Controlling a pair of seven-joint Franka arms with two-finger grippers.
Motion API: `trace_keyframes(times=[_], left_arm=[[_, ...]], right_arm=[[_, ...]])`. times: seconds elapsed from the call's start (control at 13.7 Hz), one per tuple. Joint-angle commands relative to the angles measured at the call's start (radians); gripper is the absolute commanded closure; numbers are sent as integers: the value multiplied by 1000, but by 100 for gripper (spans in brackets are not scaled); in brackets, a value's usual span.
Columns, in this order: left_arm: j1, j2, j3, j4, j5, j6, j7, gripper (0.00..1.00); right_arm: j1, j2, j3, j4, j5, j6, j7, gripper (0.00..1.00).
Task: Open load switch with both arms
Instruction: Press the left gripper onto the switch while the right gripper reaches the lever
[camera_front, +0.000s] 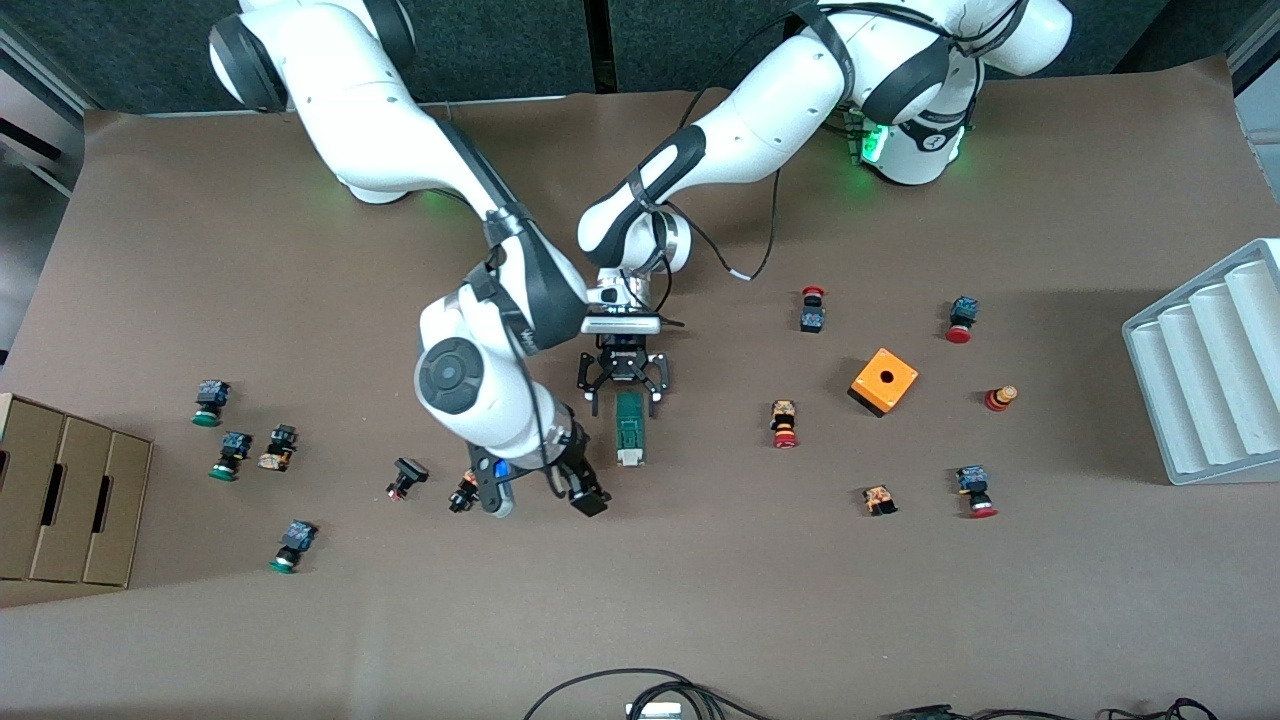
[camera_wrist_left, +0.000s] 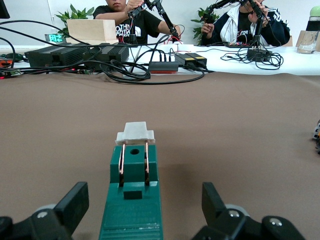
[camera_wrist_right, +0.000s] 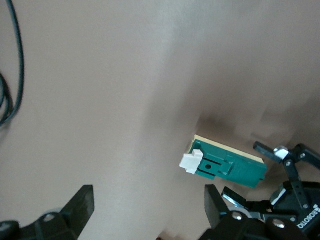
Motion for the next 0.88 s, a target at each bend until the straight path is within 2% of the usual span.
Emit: trace_keyframes(times=[0.0,0.22,0.44,0.81], left_arm=[[-4,18,0,15,16,-24,-19,0],[-6,23,-14,11,10,-46,-19,0],[-6,25,-14,12,8,-51,-19,0],[-9,40,-14,17,8,-52,-19,1]], right_arm=[[-3,40,-10,47,37,-9,40,2],[-14,40,-8,44,57,-73,44,2],[-15,88,-5,48,95,-56,45,2],[-15,108,1,47,172,-85,47,5]])
